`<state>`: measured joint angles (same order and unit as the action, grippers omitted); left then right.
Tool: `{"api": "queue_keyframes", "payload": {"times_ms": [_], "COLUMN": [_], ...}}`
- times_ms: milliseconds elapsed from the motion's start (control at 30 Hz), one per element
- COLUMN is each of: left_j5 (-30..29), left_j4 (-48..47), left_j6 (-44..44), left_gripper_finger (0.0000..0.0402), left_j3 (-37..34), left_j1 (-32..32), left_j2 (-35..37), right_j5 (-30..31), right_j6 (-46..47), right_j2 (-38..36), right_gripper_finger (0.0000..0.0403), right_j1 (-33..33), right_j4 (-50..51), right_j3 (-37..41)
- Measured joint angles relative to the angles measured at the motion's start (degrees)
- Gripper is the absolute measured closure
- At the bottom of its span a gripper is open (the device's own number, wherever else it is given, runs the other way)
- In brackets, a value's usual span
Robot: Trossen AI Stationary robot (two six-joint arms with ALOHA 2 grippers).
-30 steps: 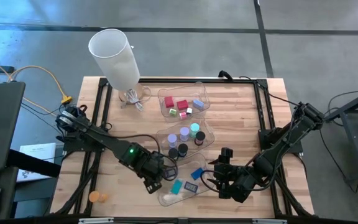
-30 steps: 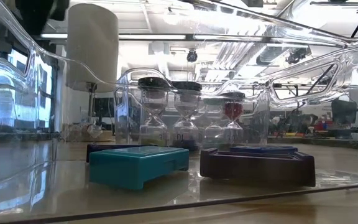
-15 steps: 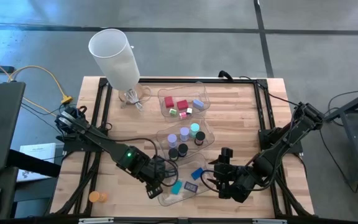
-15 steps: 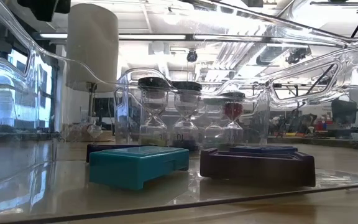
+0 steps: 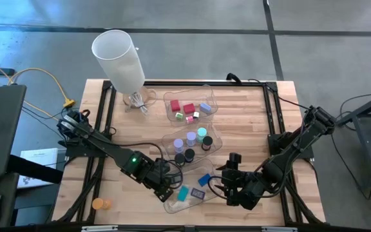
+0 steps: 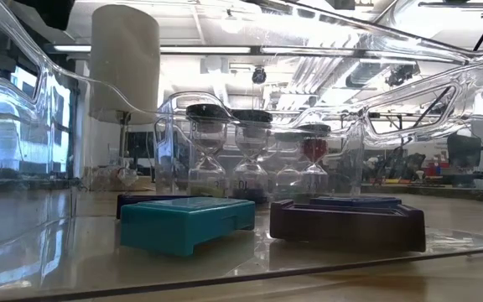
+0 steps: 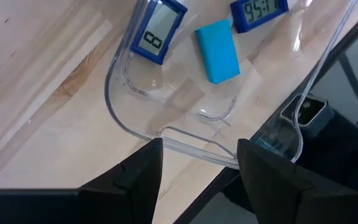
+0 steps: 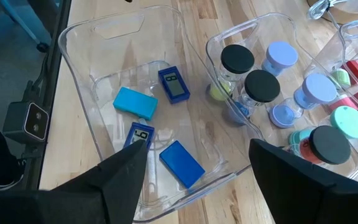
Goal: Pick & Place Office items
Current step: Put the yellow hourglass into the middle transparent bin
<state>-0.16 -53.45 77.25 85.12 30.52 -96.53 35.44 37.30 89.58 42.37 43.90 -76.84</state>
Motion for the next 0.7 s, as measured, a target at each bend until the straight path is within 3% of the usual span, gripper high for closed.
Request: {"api": "queue_keyframes", "payload": {"times_ms": [300,700], "left_j5": [3.1,1.2], "left_j4": [1.8,8.9], "left_j6": [1.2,-1.4], "left_gripper_finger": [0.0201,0.0201], "left_j3": [0.0,0.0], "left_j1": [0.4,-0.2], "left_j2": [0.0,0.0], "right_j5": [0.0,0.0], "right_j6": [0.0,0.0], "right_j2": [0.0,0.0], "right_gripper_finger": [0.0129,0.0129], "right_j1": [0.0,0.0], "right_j4": [0.0,0.0], "right_j3": [0.0,0.0]}}
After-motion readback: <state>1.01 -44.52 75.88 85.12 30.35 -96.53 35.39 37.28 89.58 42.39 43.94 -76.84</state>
